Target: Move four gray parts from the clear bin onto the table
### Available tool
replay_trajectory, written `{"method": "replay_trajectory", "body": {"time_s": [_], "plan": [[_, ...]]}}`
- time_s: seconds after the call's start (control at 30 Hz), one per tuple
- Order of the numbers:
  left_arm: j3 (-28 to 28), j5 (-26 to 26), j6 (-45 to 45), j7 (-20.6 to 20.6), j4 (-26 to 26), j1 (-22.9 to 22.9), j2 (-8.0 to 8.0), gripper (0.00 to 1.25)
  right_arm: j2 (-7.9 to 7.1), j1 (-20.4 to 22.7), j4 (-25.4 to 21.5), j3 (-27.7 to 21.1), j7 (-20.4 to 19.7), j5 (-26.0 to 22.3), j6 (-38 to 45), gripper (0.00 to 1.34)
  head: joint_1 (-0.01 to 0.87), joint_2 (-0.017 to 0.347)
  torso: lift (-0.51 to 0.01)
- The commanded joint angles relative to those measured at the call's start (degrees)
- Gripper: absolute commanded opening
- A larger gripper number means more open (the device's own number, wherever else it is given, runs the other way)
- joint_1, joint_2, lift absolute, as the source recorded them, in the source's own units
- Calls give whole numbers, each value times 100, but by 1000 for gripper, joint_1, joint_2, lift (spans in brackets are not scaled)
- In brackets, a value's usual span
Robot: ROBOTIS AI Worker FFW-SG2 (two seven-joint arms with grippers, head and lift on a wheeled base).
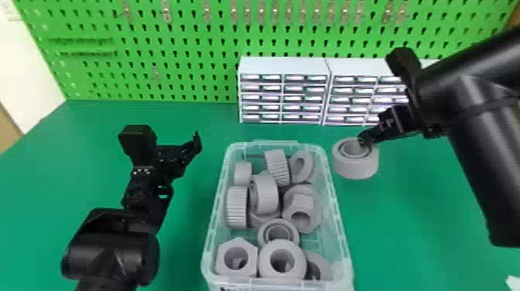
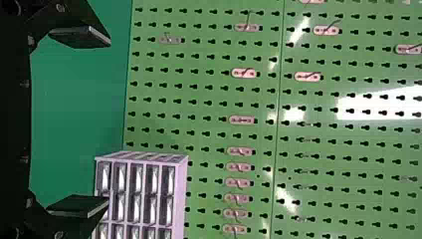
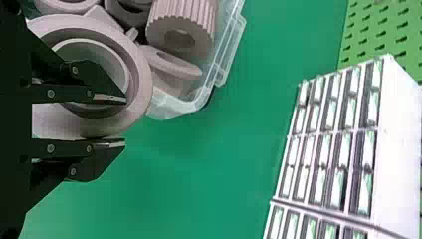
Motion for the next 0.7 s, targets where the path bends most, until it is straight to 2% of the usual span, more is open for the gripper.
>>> {"method": "replay_trajectory", "body": {"time_s": [0.0,0.27,0.57,0.67], "plan": [[-31,0,0,0,-1,4,0,1086,-17,117,-57,-269,172,457,27,247,693,72,-52],[-48,0,0,0,-1,13,-9,1086,-52,319,-171,-665,436,923,80,247,693,72,-52],[-48,9,0,0,-1,-31,-18,1086,-52,521,-145,-1096,454,1230,80,247,693,72,-52],[-48,9,0,0,-1,-40,-18,1086,-52,583,-4,-1254,454,1239,-8,247,693,72,-52]]}}
